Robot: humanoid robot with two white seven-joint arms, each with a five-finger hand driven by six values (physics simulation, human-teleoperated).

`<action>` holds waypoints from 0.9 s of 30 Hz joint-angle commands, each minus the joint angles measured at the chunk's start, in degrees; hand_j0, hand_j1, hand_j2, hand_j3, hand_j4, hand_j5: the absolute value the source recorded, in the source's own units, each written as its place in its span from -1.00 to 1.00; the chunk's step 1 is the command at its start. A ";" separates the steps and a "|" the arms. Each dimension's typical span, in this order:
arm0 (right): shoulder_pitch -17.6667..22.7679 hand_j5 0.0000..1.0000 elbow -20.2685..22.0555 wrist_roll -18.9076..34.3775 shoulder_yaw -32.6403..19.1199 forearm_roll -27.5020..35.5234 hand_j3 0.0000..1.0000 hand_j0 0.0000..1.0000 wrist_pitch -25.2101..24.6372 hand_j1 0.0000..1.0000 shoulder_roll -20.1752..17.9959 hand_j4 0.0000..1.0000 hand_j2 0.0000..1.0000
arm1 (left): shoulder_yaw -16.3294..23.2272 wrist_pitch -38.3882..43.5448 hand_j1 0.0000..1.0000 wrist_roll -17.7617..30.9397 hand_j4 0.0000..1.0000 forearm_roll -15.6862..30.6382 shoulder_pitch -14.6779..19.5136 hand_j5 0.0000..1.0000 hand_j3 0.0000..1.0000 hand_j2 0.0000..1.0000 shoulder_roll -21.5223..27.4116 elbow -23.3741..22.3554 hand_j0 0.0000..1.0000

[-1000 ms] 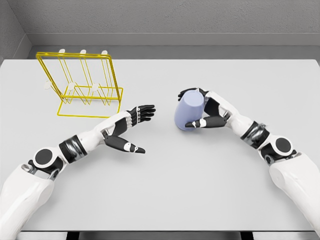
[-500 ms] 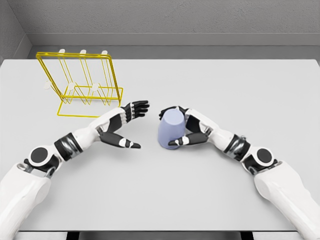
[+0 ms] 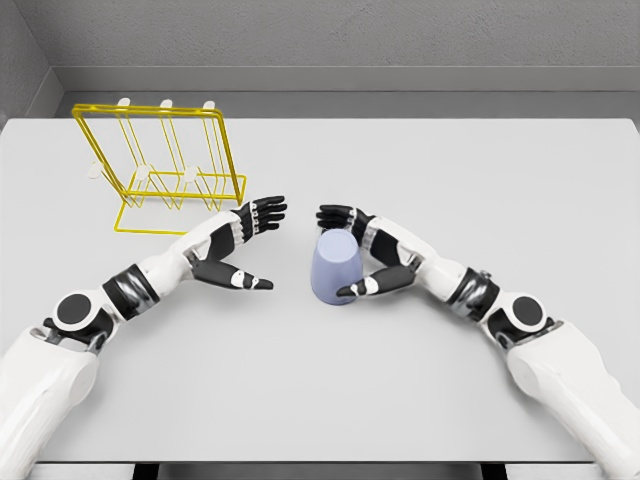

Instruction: Place the cup on the cup holder with both arms

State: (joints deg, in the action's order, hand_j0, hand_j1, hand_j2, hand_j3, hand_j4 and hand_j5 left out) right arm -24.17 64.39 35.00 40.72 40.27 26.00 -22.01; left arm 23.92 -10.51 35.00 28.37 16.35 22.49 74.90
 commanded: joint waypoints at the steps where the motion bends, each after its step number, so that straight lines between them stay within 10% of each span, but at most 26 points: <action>1: -0.09 1.00 0.03 0.00 -0.37 0.34 1.00 1.00 0.11 1.00 -0.75 1.00 1.00 | -0.02 -0.03 1.00 0.00 1.00 0.37 0.00 1.00 1.00 1.00 -0.51 -0.37 1.00; 13: 0.26 1.00 -0.50 0.00 -14.97 0.34 1.00 1.00 0.02 1.00 -11.21 1.00 1.00 | 0.86 -0.47 1.00 0.00 1.00 -3.24 -0.26 1.00 1.00 1.00 -4.91 0.33 1.00; 24: -6.42 1.00 -0.06 0.00 -11.37 -0.36 1.00 1.00 1.24 1.00 -17.98 1.00 1.00 | 0.86 -0.30 1.00 0.00 1.00 -3.59 -0.44 1.00 1.00 1.00 -7.46 -0.02 1.00; 25: -7.03 1.00 0.12 0.00 -7.85 -2.56 1.00 1.00 9.00 1.00 -18.68 1.00 1.00 | 0.95 -0.30 1.00 0.00 1.00 -3.59 -0.53 1.00 1.00 1.00 -7.72 -0.11 1.00; 27: -9.49 1.00 0.12 0.00 -2.84 -13.18 1.00 1.00 9.00 1.00 -20.44 1.00 1.00 | 0.95 -0.30 1.00 0.00 1.00 -4.82 -0.53 1.00 1.00 1.00 -8.51 -0.11 1.00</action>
State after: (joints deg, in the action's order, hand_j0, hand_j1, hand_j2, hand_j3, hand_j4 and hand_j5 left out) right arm -34.01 64.04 35.00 33.49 32.81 32.09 -40.88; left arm 24.86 -10.82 35.00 23.92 15.73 14.60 74.79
